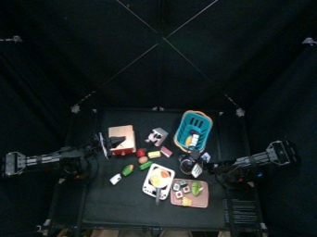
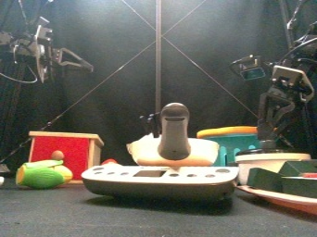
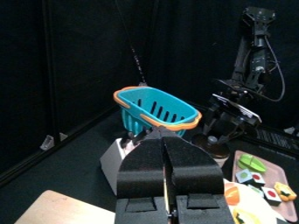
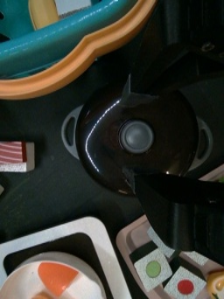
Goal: Grab cleaver
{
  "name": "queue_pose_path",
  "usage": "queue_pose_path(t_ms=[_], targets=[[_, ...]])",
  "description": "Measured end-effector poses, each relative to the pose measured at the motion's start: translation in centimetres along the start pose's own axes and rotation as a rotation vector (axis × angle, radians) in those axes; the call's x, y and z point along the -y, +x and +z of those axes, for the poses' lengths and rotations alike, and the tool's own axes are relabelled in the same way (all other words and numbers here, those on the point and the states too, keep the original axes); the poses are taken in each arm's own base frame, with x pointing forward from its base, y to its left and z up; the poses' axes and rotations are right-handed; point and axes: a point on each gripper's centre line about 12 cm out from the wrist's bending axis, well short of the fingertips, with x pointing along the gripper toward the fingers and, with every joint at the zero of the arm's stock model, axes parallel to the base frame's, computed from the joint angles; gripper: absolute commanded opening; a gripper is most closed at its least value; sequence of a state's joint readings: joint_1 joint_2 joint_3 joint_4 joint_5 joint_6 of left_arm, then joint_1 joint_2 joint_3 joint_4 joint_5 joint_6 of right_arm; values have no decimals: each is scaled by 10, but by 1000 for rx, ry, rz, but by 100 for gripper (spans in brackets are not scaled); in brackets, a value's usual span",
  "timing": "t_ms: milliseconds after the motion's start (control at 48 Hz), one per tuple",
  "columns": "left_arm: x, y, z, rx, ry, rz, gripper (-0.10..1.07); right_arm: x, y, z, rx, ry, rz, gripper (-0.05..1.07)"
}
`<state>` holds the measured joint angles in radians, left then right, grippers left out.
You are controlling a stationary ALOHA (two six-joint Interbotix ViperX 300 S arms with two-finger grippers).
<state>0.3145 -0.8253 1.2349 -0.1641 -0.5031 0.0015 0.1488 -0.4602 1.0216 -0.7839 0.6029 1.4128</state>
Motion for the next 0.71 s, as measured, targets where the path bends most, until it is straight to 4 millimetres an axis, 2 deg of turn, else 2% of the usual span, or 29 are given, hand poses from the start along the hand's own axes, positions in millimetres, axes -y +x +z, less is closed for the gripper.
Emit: queue_pose_path(t_ms=[125, 333, 562, 708], targets=[[0, 0, 0, -2, 0, -2, 9, -6, -10, 13, 40, 22, 37, 90], [0, -1, -3, -8, -1, -1, 9, -21, -41, 31, 108, 68, 146, 90], [2, -2, -6, -23, -2, -11, 10, -38, -50, 17, 1, 137, 180, 90], [7, -2, -8, -35, 18, -41, 15, -55, -48, 14, -26, 84, 175, 90]])
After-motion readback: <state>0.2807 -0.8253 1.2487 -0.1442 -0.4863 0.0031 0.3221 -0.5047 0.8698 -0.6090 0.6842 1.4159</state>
